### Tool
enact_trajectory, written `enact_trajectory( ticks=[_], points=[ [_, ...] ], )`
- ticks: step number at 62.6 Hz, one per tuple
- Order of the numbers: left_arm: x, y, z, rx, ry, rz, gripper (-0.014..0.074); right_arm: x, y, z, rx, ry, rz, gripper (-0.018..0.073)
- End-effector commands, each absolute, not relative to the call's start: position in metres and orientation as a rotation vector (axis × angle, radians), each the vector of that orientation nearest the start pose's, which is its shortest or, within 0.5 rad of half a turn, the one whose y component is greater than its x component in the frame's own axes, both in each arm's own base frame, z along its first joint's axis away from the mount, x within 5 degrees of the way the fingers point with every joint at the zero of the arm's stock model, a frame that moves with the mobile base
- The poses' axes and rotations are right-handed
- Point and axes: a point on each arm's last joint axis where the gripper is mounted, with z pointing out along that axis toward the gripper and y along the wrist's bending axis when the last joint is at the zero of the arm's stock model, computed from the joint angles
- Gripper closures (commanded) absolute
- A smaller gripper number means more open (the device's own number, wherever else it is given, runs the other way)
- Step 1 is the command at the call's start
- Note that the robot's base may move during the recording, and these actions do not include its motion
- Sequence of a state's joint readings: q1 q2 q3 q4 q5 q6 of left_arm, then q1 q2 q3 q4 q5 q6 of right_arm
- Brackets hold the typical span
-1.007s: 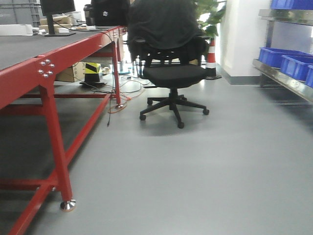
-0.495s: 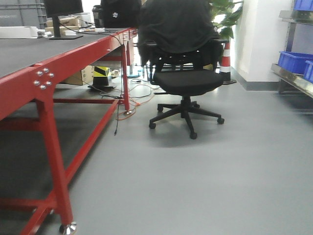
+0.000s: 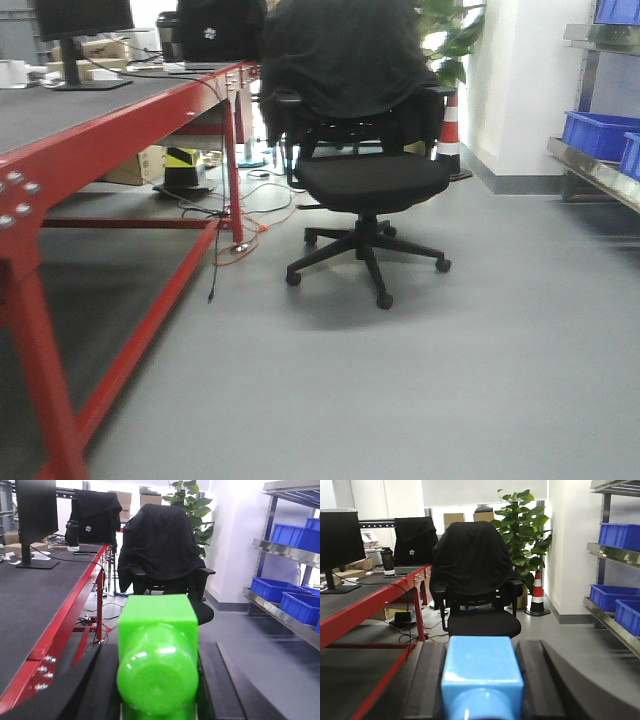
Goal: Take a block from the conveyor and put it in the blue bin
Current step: 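Drive the base up to the shelf of blue bins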
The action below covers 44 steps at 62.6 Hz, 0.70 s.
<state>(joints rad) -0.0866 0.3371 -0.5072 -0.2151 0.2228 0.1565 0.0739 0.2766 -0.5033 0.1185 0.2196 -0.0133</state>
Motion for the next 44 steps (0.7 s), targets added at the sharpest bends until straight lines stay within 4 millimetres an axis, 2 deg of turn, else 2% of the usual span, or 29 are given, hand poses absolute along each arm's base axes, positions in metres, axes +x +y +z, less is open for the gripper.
enact_trajectory(
  ticks=[1, 44],
  points=[
    [0.0719, -0.0106, 0.3461, 0.053, 1.5, -0.16, 0.0708, 0.0603, 0.0064, 0.345, -0.004, 1.459, 0.151, 0.0721],
    [0.0719, -0.0106, 0.3461, 0.053, 1.5, -0.16, 0.0708, 0.0603, 0.0064, 0.345, -0.004, 1.459, 0.151, 0.0721]
  ],
)
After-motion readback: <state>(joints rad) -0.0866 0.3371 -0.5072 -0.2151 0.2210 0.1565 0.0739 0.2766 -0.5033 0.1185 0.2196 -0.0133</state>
